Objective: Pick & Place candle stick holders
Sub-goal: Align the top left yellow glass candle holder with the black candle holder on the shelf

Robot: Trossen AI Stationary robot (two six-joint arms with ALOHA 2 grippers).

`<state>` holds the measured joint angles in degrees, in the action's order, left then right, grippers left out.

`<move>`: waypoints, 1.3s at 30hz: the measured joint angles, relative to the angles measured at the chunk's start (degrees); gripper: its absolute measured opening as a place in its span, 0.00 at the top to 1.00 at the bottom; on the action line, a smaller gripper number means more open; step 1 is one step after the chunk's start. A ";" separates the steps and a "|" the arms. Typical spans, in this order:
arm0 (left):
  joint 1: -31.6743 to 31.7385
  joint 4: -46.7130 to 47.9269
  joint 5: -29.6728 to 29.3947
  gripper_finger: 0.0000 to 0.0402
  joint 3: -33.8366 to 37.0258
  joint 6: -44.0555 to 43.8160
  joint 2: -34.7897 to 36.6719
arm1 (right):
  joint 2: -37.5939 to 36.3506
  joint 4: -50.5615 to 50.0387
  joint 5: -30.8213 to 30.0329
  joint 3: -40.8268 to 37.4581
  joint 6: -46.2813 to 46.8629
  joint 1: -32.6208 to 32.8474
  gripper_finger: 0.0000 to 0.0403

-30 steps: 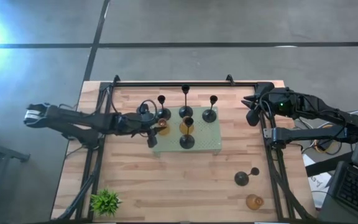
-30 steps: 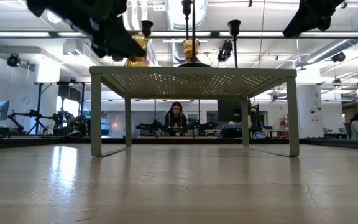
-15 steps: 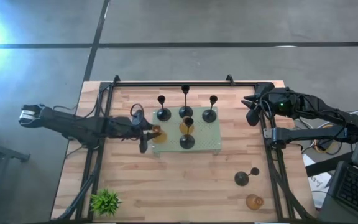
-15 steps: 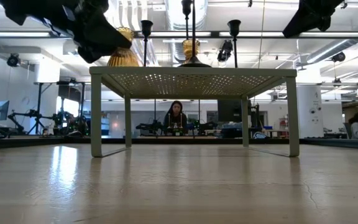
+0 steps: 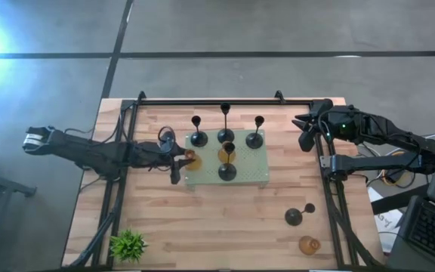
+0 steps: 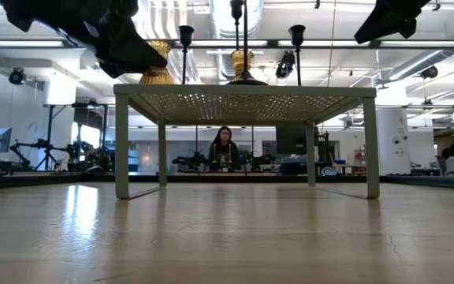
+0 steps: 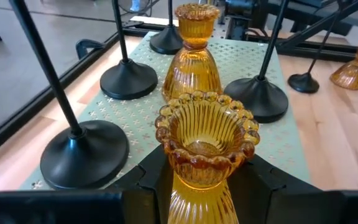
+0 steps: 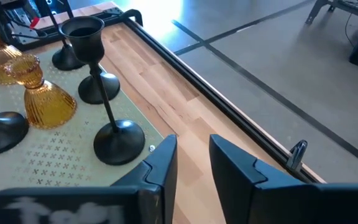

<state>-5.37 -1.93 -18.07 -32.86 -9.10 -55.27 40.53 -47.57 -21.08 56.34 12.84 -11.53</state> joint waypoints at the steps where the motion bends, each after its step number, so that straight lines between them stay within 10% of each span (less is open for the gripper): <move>1: 0.24 -0.06 0.03 0.69 0.00 0.17 -0.01 | 0.00 0.00 0.02 0.00 0.00 -0.02 0.77; 39: 5.76 -1.90 2.38 0.69 -0.69 3.22 -2.05 | 0.00 0.06 0.00 0.00 -0.58 -0.01 0.81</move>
<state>0.38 -3.83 -15.69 -33.56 -5.88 -57.32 40.53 -47.52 -21.08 56.34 12.27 -11.54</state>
